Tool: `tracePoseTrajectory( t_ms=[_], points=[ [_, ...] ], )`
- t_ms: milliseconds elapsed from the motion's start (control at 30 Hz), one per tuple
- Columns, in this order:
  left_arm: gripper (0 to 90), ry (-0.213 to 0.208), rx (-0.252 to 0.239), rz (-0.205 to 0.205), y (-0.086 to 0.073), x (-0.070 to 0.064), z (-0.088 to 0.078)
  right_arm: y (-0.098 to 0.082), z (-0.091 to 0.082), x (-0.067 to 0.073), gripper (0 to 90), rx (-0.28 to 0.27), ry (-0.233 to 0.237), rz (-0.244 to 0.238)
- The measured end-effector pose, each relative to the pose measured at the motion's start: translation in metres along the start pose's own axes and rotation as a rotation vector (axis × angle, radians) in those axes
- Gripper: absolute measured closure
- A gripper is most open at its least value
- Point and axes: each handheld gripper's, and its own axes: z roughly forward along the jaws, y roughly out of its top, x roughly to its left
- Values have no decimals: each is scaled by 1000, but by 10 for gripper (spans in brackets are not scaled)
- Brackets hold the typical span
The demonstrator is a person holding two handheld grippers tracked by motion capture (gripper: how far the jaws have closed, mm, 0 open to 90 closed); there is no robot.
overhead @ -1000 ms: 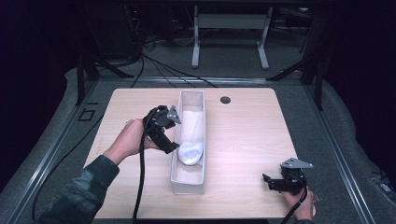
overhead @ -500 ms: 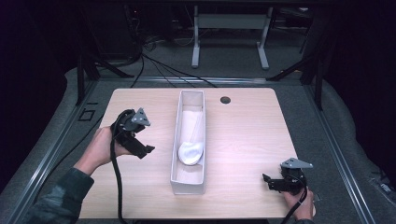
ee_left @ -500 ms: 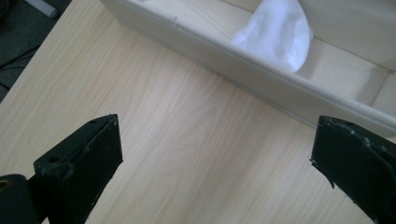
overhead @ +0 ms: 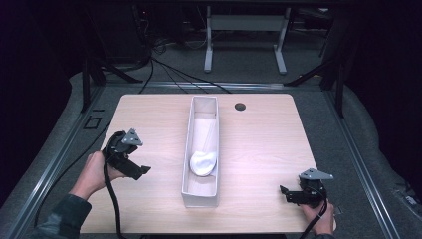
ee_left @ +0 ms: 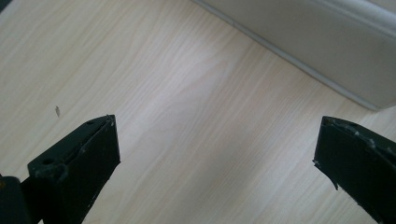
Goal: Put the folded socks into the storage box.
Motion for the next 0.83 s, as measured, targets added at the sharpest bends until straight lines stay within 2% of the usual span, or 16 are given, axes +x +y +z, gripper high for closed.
tracePoseTrajectory(
  t_ms=[100, 133, 233, 267, 300, 333, 467, 533, 567, 600, 700, 800, 833],
  points=[
    [1, -1, 1, -17, -7, 1, 5, 0, 0, 0, 117, 0, 0, 0],
    [1, -1, 0, -35, -15, 1, 11, 0, 0, 0, 117, 0, 0, 0],
    [0, -14, 9, -42, -24, 1, 18, 0, 0, 0, 117, 0, 0, 0],
    [0, -21, 15, -56, -33, 1, 26, 0, 0, 0, 117, 0, 0, 0],
    [0, -21, 15, -56, -33, 1, 26, 0, 0, 0, 117, 0, 0, 0],
    [0, -34, 15, -81, -41, 2, 35, 0, 0, 0, 117, 0, 0, 0],
    [0, -42, 19, -114, -54, 5, 46, 0, 0, 0, 117, 0, 0, 0],
    [0, -53, 11, -151, -65, 8, 58, 0, 0, 0, 117, 0, 0, 0],
    [0, -53, 11, -151, -65, 8, 58, 0, 0, 0, 117, 0, 0, 0],
    [0, -63, 6, -179, -72, 9, 66, 0, 0, 0, 117, 0, -1, 1],
    [0, -67, 8, -189, -78, 9, 73, 0, 0, 0, 117, 4, -11, 0],
    [0, -54, -29, -228, -88, 10, 82, 0, 0, 0, 117, -3, 3, 1],
    [0, -54, -29, -228, -88, 10, 82, 0, 0, 0, 117, -3, 3, 1]
  ],
)
